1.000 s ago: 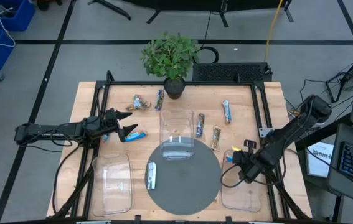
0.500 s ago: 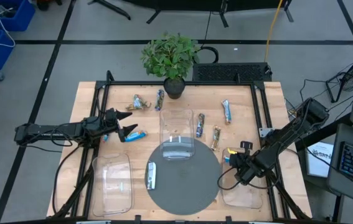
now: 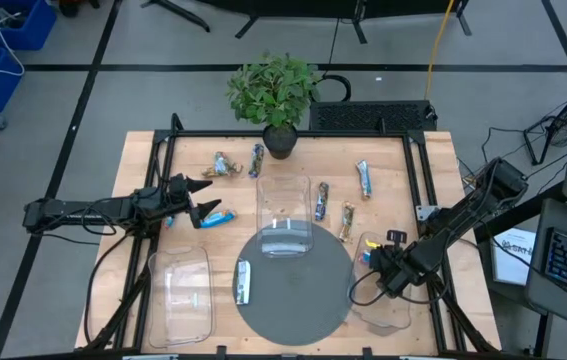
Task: Pick and place Granola Bars by type
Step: Put the middle red granola bar into the right transparent bin, then put the top right yellow granola bar into the middle transparent bin
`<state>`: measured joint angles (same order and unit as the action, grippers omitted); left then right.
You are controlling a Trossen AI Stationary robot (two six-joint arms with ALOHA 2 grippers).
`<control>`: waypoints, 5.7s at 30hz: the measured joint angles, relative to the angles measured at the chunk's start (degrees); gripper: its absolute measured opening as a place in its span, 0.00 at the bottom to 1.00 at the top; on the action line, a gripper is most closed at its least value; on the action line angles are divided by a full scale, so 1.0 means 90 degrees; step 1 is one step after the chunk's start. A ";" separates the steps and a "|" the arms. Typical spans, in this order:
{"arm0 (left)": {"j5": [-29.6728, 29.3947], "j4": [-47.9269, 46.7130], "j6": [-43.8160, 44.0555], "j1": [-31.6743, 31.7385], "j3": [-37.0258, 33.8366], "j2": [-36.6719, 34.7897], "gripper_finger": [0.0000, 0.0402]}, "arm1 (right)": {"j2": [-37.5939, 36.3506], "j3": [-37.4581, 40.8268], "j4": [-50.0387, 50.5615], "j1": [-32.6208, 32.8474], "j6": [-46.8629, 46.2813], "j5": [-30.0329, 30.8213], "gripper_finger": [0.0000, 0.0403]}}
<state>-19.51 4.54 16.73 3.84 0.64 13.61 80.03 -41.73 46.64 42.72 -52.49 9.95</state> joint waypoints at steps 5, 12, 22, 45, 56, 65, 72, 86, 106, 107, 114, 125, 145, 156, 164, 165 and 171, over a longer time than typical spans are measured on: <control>0.0000 0.0000 0.0000 0.0000 0.0000 -0.0002 0.94 | -0.0250 0.0012 0.0074 0.0000 0.0199 -0.0098 0.35; 0.0000 0.0000 0.0000 -0.0002 0.0000 0.0000 0.94 | -0.0680 0.0012 0.0628 0.0002 0.0314 -0.0129 0.35; 0.0000 0.0000 0.0000 0.0000 0.0000 0.0000 0.94 | -0.0905 -0.0233 0.0826 0.0002 0.0498 -0.0291 0.35; -0.0001 0.0000 0.0000 0.0000 0.0000 -0.0001 0.94 | -0.1127 -0.2918 0.3174 -0.0144 0.1264 0.0399 0.35; -0.0001 0.0001 0.0000 0.0000 0.0000 0.0000 0.94 | -0.1127 -0.3621 0.3799 -0.0299 0.1292 0.0205 0.35; -0.0001 0.0002 -0.0001 0.0000 0.0000 -0.0002 0.94 | -0.1127 -0.3762 0.4123 -0.0299 0.1292 0.0211 0.36; 0.0000 0.0000 0.0000 0.0000 0.0000 -0.0002 0.94 | -0.1127 -0.3762 0.4113 -0.0299 0.1358 0.0234 0.48; 0.0000 0.0000 0.0000 0.0000 0.0000 0.0000 0.94 | -0.1129 -0.3762 0.3846 -0.0296 0.2899 0.0200 0.57; 0.0000 0.0000 0.0000 0.0000 0.0000 -0.0001 0.94 | -0.1037 -0.3762 0.3250 -0.1413 0.4950 0.1151 0.55; 0.0000 0.0000 0.0000 0.0000 0.0000 -0.0001 0.94 | -0.1022 -0.3762 0.3168 -0.1570 0.4905 0.1266 0.55; 0.0000 0.0001 -0.0001 0.0000 0.0000 -0.0001 0.94 | -0.0843 -0.3762 0.2228 -0.2854 0.4444 0.1431 0.53; 0.0000 0.0002 0.0000 0.0000 0.0000 -0.0002 0.94 | -0.0414 -0.3760 0.1253 -0.4835 0.2774 0.1440 0.53; 0.0002 0.0002 0.0000 0.0000 0.0000 -0.0002 0.94 | 0.0672 -0.3760 0.1126 -0.7251 0.0268 0.2072 0.55; 0.0002 0.0000 0.0000 -0.0001 0.0000 -0.0001 0.94 | 0.0912 -0.3387 0.1295 -0.8025 0.0231 0.2231 0.55; 0.0002 0.0000 0.0000 0.0000 0.0000 -0.0002 0.94 | 0.0913 -0.2339 0.0610 -0.8229 0.0250 0.1551 0.55; 0.0002 0.0000 0.0000 0.0000 0.0000 0.0000 0.94 | 0.0910 -0.2211 0.0454 -0.8247 0.0243 0.1500 0.55; 0.0002 0.0002 0.0000 0.0000 0.0000 -0.0002 0.94 | 0.0910 -0.1724 -0.0392 -0.8380 0.0410 0.1200 0.55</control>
<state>-19.49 4.56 16.73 3.84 0.64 13.58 88.23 -57.24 43.11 -32.70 -48.80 20.75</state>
